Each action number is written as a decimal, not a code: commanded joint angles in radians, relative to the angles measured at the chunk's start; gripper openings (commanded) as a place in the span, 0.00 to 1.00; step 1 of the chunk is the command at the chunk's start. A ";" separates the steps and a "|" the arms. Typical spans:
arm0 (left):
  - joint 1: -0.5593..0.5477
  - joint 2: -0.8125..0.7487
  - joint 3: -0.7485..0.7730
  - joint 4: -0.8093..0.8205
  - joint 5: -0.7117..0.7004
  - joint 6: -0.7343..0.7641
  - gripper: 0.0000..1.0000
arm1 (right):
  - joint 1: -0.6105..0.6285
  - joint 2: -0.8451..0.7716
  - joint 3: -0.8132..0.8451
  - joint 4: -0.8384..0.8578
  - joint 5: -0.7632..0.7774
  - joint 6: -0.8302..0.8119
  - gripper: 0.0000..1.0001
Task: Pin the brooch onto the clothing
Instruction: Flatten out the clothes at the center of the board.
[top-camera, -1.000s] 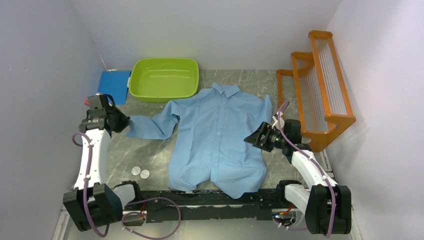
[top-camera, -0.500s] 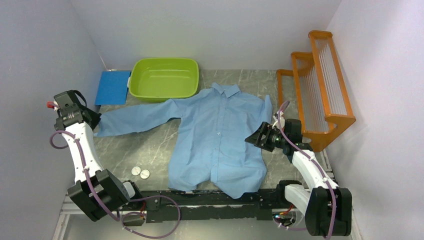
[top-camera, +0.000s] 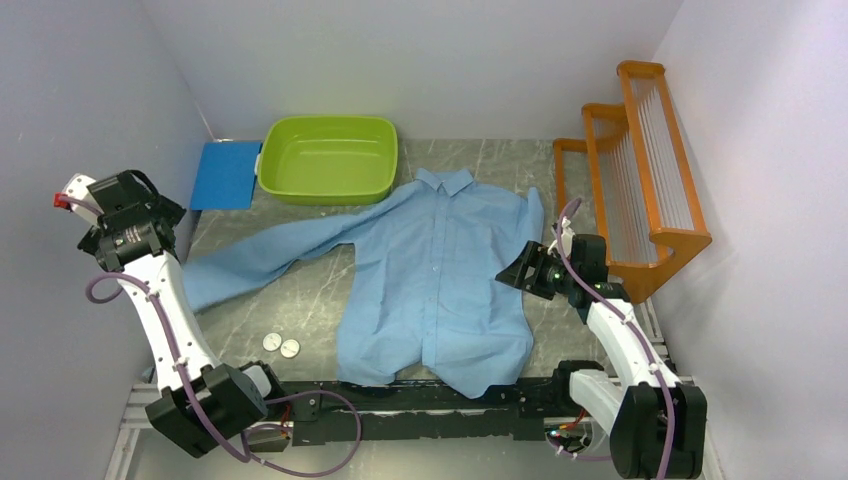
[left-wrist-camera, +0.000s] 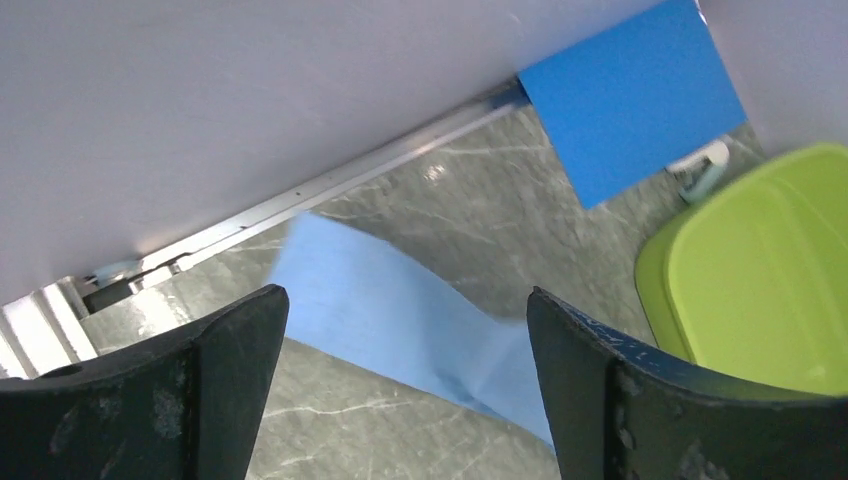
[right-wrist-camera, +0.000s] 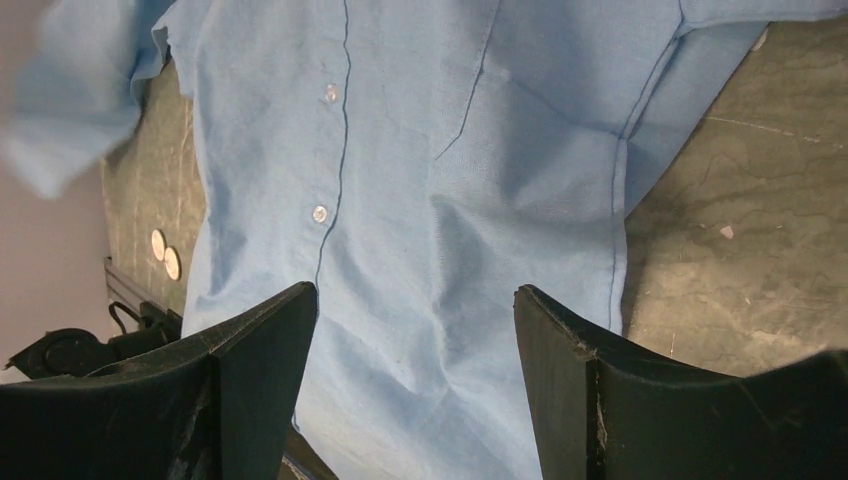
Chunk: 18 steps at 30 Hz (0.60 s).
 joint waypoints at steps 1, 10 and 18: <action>-0.009 -0.050 -0.018 0.067 0.219 0.056 0.95 | 0.003 -0.036 0.043 0.000 0.013 -0.023 0.76; -0.207 -0.060 -0.217 0.115 0.667 -0.044 0.95 | 0.004 -0.038 0.044 -0.003 0.022 -0.021 0.76; -0.717 0.079 -0.333 0.239 0.549 -0.149 0.95 | 0.015 -0.056 0.035 -0.005 0.038 -0.014 0.76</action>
